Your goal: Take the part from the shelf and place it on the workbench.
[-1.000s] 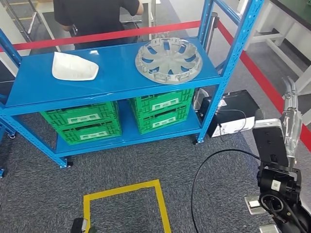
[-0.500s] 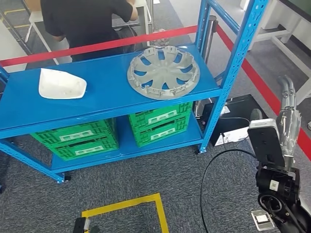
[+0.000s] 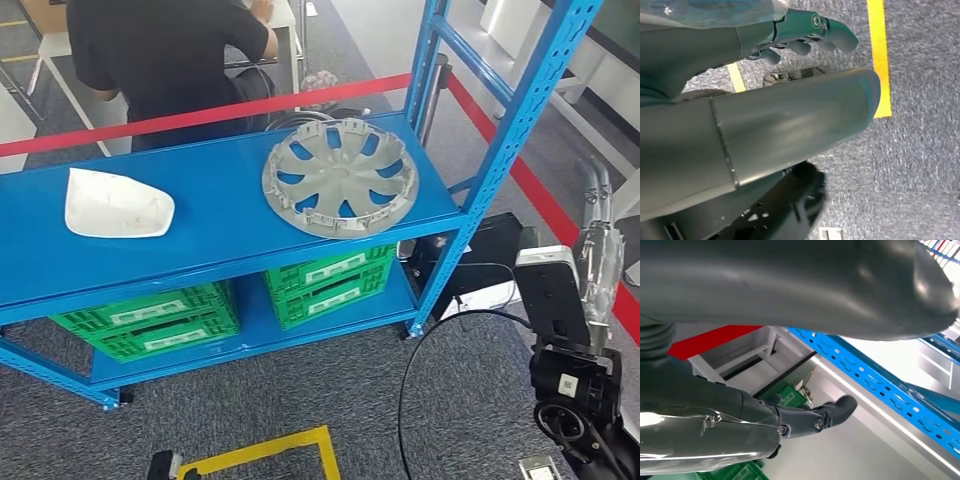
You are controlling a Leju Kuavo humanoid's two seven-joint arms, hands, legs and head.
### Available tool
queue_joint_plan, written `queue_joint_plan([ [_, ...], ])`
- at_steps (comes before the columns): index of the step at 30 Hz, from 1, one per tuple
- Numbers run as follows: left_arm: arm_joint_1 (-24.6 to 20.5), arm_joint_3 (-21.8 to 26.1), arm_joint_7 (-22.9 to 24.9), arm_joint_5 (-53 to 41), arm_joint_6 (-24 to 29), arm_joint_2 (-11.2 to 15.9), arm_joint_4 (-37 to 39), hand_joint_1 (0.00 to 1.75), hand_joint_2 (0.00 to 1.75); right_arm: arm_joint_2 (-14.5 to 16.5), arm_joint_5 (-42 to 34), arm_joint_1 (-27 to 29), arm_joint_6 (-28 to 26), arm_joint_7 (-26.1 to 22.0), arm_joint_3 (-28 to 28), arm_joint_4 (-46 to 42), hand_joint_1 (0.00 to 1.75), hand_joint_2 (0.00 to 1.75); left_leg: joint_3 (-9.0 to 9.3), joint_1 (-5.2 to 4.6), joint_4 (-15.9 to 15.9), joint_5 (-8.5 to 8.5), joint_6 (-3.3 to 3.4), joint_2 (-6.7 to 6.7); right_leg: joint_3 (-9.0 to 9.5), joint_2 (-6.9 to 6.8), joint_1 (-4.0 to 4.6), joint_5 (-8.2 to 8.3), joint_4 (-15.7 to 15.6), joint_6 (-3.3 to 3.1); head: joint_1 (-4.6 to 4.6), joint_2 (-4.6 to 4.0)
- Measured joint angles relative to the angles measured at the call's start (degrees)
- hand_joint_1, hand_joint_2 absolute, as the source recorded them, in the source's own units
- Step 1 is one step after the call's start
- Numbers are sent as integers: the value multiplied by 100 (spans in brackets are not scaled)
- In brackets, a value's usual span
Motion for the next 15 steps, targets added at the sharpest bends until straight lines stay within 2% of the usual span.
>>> queue_joint_plan([
  [1, 3, -2, 0, 1, 0, -7, 0, 0, 0, 1, 0, 7, 0, 0, -3, 0, 0, 0, 80, 13, -1, -67, -11, 0, -163, -5, -17, -180, 114, 25, 20, 0],
  [2, 5, -3, 0, 1, 0, -12, 0, 0, 0, 1, 0, 10, 0, 0, -8, 0, 0, 0, 167, 27, -1, -137, -25, -2, -247, -9, -34, -270, 62, 49, 36, 0],
  [3, 6, -5, 0, 1, 0, -17, 0, 0, 0, 1, 0, 10, 0, 1, -13, 0, 0, 0, 264, 44, 1, -210, -45, -5, -255, -13, -53, -201, -153, 76, 52, 0],
  [4, 7, -7, 0, 1, 0, -21, 0, 0, 0, 1, 0, 10, 1, 1, -16, 0, 0, 0, 355, 61, 3, -285, -70, -8, -211, -16, -73, 41, -484, 106, 69, 0],
  [5, 5, -9, 0, 1, 0, -21, 1, 0, 0, 1, 0, 12, 2, 1, -19, 1, 0, 0, 432, 66, 20, -364, -102, -11, -171, -24, -96, 440, -866, 133, 91, -1],
  [6, 2, -12, 1, 2, 0, -22, 2, 0, 0, 1, -1, 12, 3, 3, -19, 2, 0, 0, 474, 65, 26, -433, -136, -20, -138, -33, -104, 761, -1162, 122, 110, -1],
  [7, -1, -15, 3, 2, 0, -21, 2, 0, 0, 2, -1, 19, 6, 8, -20, 0, 0, 0, 498, 61, 24, -491, -173, -23, -115, -33, -105, 1012, -1352, 90, 110, -1],
  [8, -6, -18, 4, 3, 0, -20, 3, 0, 0, 3, -1, 27, 8, 11, -22, -3, 0, 0, 517, 52, 33, -527, -206, -25, -112, -34, -104, 1137, -1441, 40, 100, -1],
  [10, -19, -22, 5, 5, 0, -16, 3, 0, 0, 6, -1, 33, 8, 15, -27, -16, 0, 0, 534, 57, 86, -533, -263, -16, -33, -16, -104, 1116, -1456, -60, 51, 0],
  [11, -30, -28, 4, 7, 0, -14, 3, 0, 0, 7, 0, 31, 7, 11, -28, -22, 0, 0, 476, 60, 256, -507, -291, 3, 21, -20, -113, 1094, -1472, -95, 34, 0],
  [12, -43, -36, 3, 7, 0, -14, 3, 0, 0, 8, 0, 28, 5, 9, -28, -29, 0, 0, 326, 68, 539, -504, -326, 23, 87, -26, -118, 1064, -1480, -125, 10, 0],
  [13, -53, -45, 3, 8, 0, -15, 2, 0, 0, 9, 0, 31, 4, 6, -28, -37, 0, 0, 99, 78, 925, -555, -361, 47, 148, -35, -120, 1025, -1491, -147, -11, 0],
  [15, -53, -58, 2, 8, 0, -21, 3, 0, 0, 9, 0, 32, 4, 2, -27, -45, 0, 0, -434, 96, 1662, -868, -419, 75, 250, -49, -118, 927, -1499, -170, -46, 0],
])
